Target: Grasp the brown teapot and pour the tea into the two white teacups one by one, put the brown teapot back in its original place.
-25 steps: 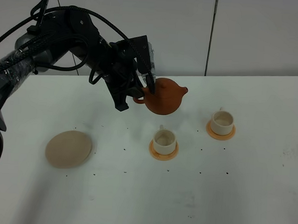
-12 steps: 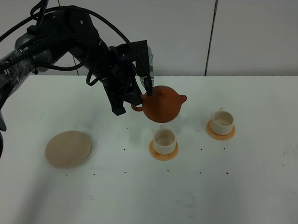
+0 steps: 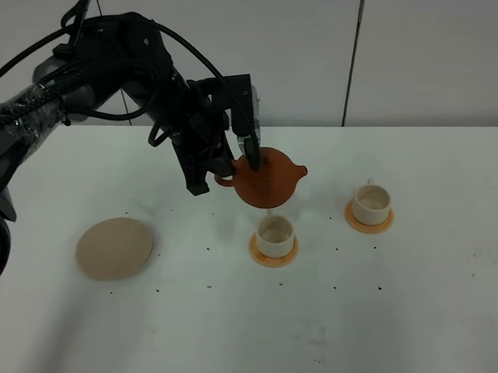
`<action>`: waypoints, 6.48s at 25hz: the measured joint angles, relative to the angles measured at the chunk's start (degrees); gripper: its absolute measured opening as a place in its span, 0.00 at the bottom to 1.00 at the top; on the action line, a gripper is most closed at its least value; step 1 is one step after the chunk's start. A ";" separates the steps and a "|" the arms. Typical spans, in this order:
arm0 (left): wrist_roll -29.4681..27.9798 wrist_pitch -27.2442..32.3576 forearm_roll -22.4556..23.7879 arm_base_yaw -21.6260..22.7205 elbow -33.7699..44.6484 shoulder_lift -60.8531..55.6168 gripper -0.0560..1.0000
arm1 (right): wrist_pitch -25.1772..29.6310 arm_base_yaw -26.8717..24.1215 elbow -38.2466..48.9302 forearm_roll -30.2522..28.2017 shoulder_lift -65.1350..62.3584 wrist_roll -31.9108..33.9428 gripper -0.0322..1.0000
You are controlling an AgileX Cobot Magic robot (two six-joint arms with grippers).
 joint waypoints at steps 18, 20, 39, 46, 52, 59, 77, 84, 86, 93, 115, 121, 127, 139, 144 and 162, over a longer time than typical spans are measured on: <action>-1.26 -1.88 0.82 -3.10 -11.45 6.99 0.21 | 0.00 0.00 0.00 0.00 0.00 0.00 0.26; -1.26 -1.88 0.74 -3.59 -13.43 8.64 0.21 | 0.00 0.00 0.00 0.00 0.00 0.00 0.26; -1.43 -6.16 -1.67 -5.35 -19.08 14.85 0.21 | -0.05 0.00 0.00 0.00 0.00 0.00 0.26; -1.36 -7.15 -1.74 -5.42 -19.08 15.09 0.21 | -0.05 0.00 0.00 0.00 0.00 0.00 0.26; -1.36 -8.33 -1.36 -5.42 -19.08 15.16 0.21 | -0.05 0.00 0.00 0.00 0.00 0.00 0.26; -1.36 -10.43 -1.16 -5.42 -19.08 15.16 0.21 | -0.05 0.00 0.00 0.00 0.00 0.00 0.26; -0.58 -14.88 5.20 -7.89 -19.08 16.56 0.21 | -0.05 0.00 0.00 0.00 0.00 0.00 0.26; -0.28 -15.66 8.73 -9.29 -19.08 17.13 0.21 | -0.05 0.00 0.00 0.00 0.00 0.00 0.26; -0.22 -16.45 8.81 -9.35 -19.08 17.13 0.21 | -0.05 0.00 0.00 0.00 0.00 0.00 0.26; 1.82 -17.39 8.91 -9.40 -19.08 17.13 0.21 | -0.05 0.00 0.00 0.00 0.00 0.00 0.26; 6.29 -21.40 15.44 -11.50 -19.08 17.13 0.21 | -0.05 0.00 0.00 0.00 0.00 0.00 0.26; 6.29 -22.16 16.80 -12.36 -19.08 17.13 0.21 | -0.05 0.00 0.00 0.00 0.00 0.00 0.26; 7.04 -22.21 18.55 -12.72 -19.08 17.13 0.21 | -0.05 0.00 0.00 0.00 0.00 0.00 0.26; 9.09 -22.47 18.90 -12.72 -19.08 17.13 0.21 | -0.05 0.00 0.00 0.00 0.00 0.00 0.26; 10.78 -23.11 18.92 -12.72 -19.08 17.13 0.21 | -0.05 0.00 0.00 0.00 0.00 0.00 0.26; 12.40 -24.82 21.44 -14.00 -19.63 17.07 0.21 | -0.05 0.00 0.00 -0.74 0.00 0.00 0.26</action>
